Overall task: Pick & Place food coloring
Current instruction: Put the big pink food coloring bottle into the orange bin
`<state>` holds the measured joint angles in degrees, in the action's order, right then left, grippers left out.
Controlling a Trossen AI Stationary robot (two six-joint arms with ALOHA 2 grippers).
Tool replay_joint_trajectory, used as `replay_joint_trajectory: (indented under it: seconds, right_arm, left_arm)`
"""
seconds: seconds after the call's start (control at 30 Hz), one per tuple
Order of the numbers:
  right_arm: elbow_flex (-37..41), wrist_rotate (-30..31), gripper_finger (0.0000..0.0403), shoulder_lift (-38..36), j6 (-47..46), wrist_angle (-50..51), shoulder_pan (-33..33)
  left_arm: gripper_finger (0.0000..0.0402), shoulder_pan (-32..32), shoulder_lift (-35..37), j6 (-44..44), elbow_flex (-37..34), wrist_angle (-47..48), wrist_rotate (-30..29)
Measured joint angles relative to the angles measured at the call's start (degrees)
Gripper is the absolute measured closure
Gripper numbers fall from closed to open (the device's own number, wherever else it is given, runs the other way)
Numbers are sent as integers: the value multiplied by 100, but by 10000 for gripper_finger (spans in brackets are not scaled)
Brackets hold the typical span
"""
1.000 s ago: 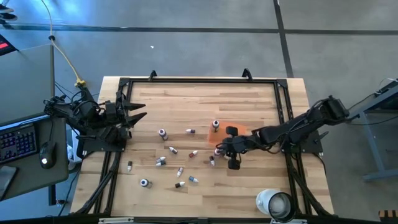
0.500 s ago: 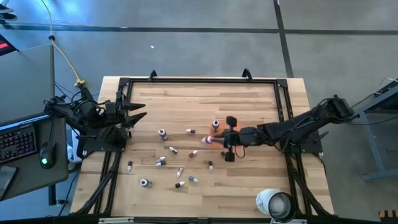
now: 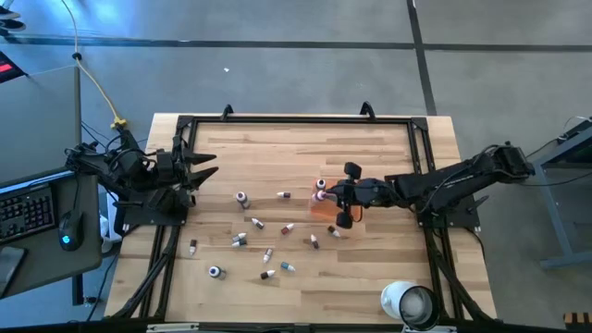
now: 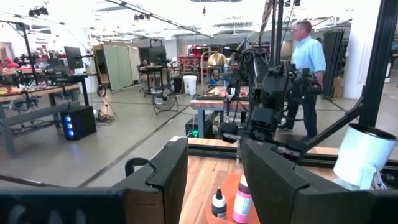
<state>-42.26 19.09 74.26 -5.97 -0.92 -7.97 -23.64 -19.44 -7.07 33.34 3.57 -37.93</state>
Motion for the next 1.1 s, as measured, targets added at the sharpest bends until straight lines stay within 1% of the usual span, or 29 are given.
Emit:
replay_joint_trajectory:
  seconds: [0.13,0.23,0.37,0.47,0.57,0.67,0.8,1.0,1.1]
  right_arm:
    - [-7,-18,373,-1,-442,623,205]
    - [-7,-150,371,0,-621,777,343]
    - [-7,-487,361,0,-649,563,481]
    - [-7,-649,366,76,-782,566,593]
    - [-7,-771,373,318,-908,536,681]
    - [-2,-818,372,562,-818,182,703]
    - [-2,-944,361,777,-421,-389,718]
    - [-2,-924,372,938,-301,-368,846]
    - [-2,-927,360,949,-298,-420,915]
  left_arm:
    - [253,-1,0,0,0,0,0]
    - [253,-2,0,-2,0,0,0]
    - [253,-2,1,-2,0,-2,0]
    - [253,-1,0,-2,0,-2,0]
    - [253,0,0,-2,0,-2,-2]
    - [253,0,0,-3,0,-2,-1]
    - [253,-1,2,-4,0,-2,0]
    - [253,-1,0,-6,0,-3,-1]
    - [253,-1,1,-7,0,-4,-2]
